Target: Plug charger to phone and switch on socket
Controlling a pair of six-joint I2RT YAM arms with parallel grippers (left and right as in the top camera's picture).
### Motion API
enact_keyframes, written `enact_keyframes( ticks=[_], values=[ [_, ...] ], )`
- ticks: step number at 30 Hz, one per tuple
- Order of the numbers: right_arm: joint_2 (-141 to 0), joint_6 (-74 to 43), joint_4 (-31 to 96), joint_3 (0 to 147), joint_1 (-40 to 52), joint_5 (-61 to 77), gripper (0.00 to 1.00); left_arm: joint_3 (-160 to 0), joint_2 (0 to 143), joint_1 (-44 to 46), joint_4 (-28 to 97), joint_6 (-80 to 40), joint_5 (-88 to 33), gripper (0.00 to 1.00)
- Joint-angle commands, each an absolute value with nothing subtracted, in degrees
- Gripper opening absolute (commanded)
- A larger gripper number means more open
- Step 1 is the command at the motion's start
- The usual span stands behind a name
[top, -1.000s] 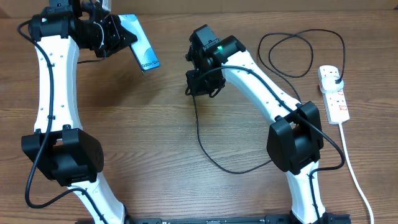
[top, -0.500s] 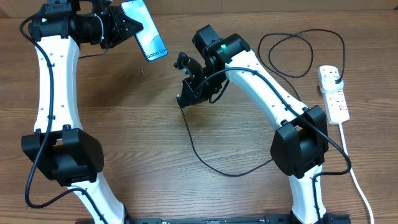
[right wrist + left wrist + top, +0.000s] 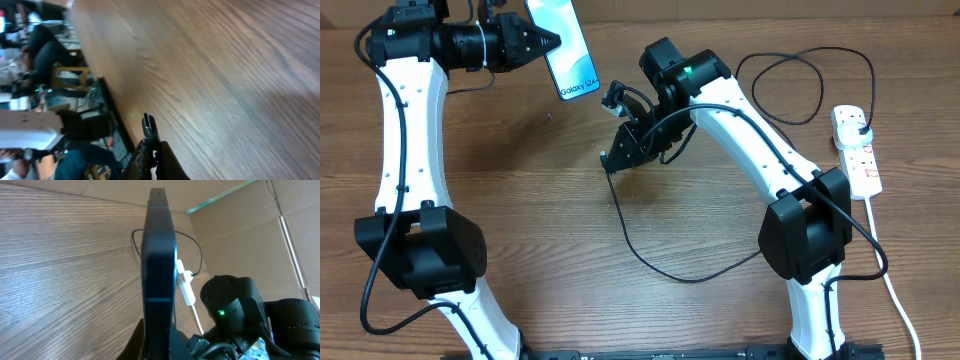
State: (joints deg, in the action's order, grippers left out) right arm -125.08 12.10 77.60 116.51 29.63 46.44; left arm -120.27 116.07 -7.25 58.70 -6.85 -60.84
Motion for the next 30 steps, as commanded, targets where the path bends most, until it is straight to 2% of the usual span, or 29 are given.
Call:
enact_keyframes(
  ticks=[1,7,11,13,16,17,20,21,22,23,24,25,30],
  values=[
    [-122.26,10.35,79.46,114.37,31.31,37.95,0.04,-120.97,115.96,-7.49,58.57,-9.85,-57.8,0.04],
    [-122.26,7.07,70.89,91.46,33.69,36.01,0.04,-120.97,115.96,-7.51,60.03,-10.72,-53.71,0.04],
    [-122.26,-0.32,70.52,88.4,33.52,25.89,0.04,-120.97,115.96,-7.51,60.01,-10.76,-53.56,0.04],
    [-122.26,-1.96,70.28,88.4,33.52,25.12,0.06,-120.97,115.96,-7.49,60.1,-10.76,-53.56,0.04],
    [-122.26,-6.11,68.25,88.47,33.58,25.74,0.66,-120.97,115.96,-7.49,60.03,-10.74,-53.56,0.04],
    [-122.26,-6.81,67.85,88.58,33.71,25.76,0.74,-120.97,115.96,-7.49,60.05,-10.74,-53.56,0.04],
    [-122.26,-7.53,66.65,90.91,34.13,26.17,0.86,-120.97,115.96,-7.49,60.05,-10.74,-53.56,0.04],
    [-122.26,-7.53,65.47,91.29,34.33,26.15,0.82,-120.97,115.96,-7.49,60.05,-10.76,-53.56,0.04],
    [-122.28,-7.55,63.94,91.24,34.68,25.56,0.58,-120.97,115.96,-7.49,60.07,-10.76,-53.56,0.04],
    [-122.5,-7.6,63.2,91.24,35.07,25.04,0.5,-120.97,115.96,-7.49,60.07,-10.76,-53.56,0.04],
    [-122.89,-9.34,62.28,91.18,35.77,23.31,0.46,-120.97,115.96,-7.49,60.18,-10.76,-53.56,0.04],
    [-123.39,-12.01,61.19,91.09,37.08,19.38,0.46,-120.97,115.96,-7.49,60.25,-10.76,-53.56,0.04],
    [-123.57,-12.6,57.84,88.86,38.72,19.33,0.45,-120.97,115.96,-7.49,61.28,-10.72,-53.56,0.04]
  ],
)
